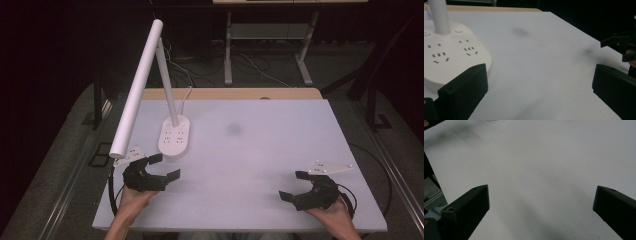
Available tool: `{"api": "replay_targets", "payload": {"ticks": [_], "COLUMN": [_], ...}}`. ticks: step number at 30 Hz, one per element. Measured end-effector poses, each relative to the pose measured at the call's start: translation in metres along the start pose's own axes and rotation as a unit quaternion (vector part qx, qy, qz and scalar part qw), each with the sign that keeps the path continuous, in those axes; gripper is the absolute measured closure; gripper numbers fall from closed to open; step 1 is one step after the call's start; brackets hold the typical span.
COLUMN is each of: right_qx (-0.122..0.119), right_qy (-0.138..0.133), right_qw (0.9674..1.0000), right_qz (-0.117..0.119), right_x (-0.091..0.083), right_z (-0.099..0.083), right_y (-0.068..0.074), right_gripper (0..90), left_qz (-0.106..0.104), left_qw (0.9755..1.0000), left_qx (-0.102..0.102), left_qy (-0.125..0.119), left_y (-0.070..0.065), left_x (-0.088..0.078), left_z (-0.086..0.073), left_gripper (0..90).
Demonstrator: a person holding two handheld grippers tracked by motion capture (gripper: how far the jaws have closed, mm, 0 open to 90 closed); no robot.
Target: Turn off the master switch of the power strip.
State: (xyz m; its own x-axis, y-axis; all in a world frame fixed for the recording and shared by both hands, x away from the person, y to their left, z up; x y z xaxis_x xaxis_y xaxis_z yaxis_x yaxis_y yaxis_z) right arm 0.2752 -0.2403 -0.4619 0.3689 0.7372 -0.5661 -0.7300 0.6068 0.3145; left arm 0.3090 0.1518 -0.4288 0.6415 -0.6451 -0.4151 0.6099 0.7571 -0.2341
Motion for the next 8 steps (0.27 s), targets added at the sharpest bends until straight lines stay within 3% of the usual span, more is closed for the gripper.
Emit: {"api": "replay_targets", "payload": {"ticks": [8], "right_qx": [0.003], "right_qy": [-0.009], "right_qw": [1.0], "right_qz": [0.0], "right_x": [-0.002], "right_z": [0.001], "right_y": [0.0], "right_gripper": [0.0], "left_qz": [-0.013], "left_qw": [0.9998], "left_qx": [0.015], "left_qy": [0.007], "left_y": [-0.014], "left_x": [0.003], "left_z": [-0.01], "left_gripper": [0.0]}}
Point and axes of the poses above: each handheld gripper's, and its own axes: x roughly forward along the jaws, z roughly out of its top, y roughly to its left, the point moved 7 cm from there along x, roughly forward along the jaws, and after that the axes turned 8 degrees about z, right-handed, at the moved point
